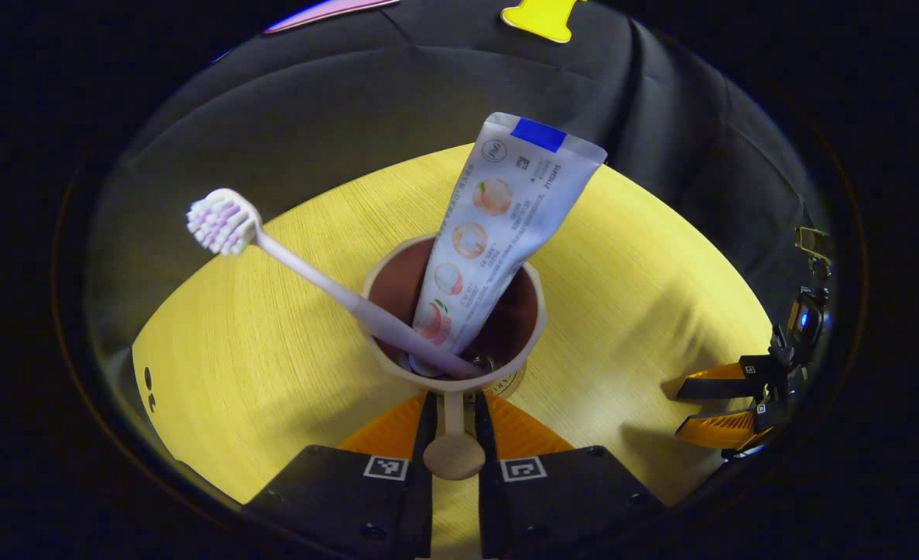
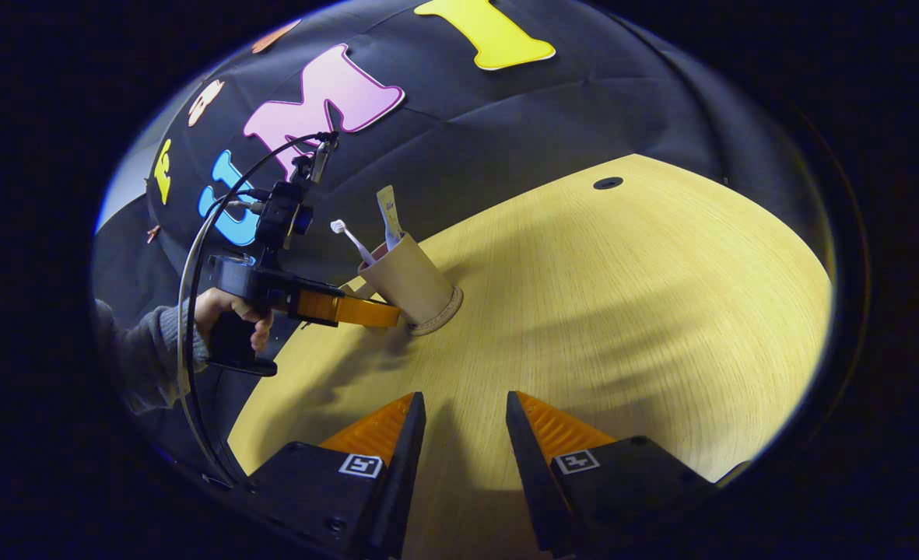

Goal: Put the toothbrush and toothpaste on the desktop into the cup, then pick up the cup and place it on the coaster on the desktop.

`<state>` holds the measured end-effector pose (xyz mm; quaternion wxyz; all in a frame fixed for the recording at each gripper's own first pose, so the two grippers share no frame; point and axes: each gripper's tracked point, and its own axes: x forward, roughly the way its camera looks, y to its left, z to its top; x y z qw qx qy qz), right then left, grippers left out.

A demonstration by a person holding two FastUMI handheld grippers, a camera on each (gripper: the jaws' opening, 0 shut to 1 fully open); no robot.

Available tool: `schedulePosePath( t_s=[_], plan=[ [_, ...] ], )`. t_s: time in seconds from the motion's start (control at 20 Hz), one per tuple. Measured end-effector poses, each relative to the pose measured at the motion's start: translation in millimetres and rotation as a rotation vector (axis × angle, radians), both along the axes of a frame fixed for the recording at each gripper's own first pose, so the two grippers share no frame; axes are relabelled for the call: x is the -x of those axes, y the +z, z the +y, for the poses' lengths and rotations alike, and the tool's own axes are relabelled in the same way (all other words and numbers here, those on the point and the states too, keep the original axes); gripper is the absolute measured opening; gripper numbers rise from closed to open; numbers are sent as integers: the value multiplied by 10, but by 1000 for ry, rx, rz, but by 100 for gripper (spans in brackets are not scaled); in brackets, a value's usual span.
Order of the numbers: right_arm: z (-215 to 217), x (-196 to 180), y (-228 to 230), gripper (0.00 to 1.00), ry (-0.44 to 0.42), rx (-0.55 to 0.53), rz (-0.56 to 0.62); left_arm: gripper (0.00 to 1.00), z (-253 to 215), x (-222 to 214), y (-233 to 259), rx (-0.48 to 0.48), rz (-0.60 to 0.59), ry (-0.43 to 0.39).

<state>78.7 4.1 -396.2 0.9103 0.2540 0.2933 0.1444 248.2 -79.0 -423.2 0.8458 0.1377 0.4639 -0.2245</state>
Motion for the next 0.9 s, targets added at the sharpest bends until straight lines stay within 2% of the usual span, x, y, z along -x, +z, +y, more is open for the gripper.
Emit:
schedulePosePath(
  t_s=[0.05, 0.1, 0.2, 0.25, 0.35, 0.4, 0.6, 0.8, 0.85, 0.9],
  plan=[
    [8, -3, 10, 65, 2, 2, -2, 31, -1, 19, -18, 0, 9, 2],
    [14, -4, 15, 65, 4, 3, -4, 37, 8, 35, -31, -1, 14, 7],
    [16, 2, 10, 65, 8, 6, -3, 31, -8, 51, -49, 3, 16, 6],
    [6, 11, 0, 65, 8, 10, -2, 46, -20, 50, -45, 3, 11, 2],
    [2, 5, 6, 65, 6, 10, -3, 43, -43, 31, -14, 0, -7, -3],
    [1, 0, 13, 65, 3, 10, -3, 48, -52, 29, 2, 0, -16, -6],
    [6, 5, 86, 65, -10, -5, 1, 52, -12, 23, 76, -12, -31, 6],
    [-13, 1, 358, 64, -23, -6, -18, 52, 82, 70, 291, -18, -67, 20],
    [-21, -5, 429, 65, -24, -2, -26, 48, 92, 76, 352, -17, -80, 28],
    [-29, -20, 507, 65, -25, 1, -35, 52, 103, 104, 398, -15, -93, 36]
  ],
)
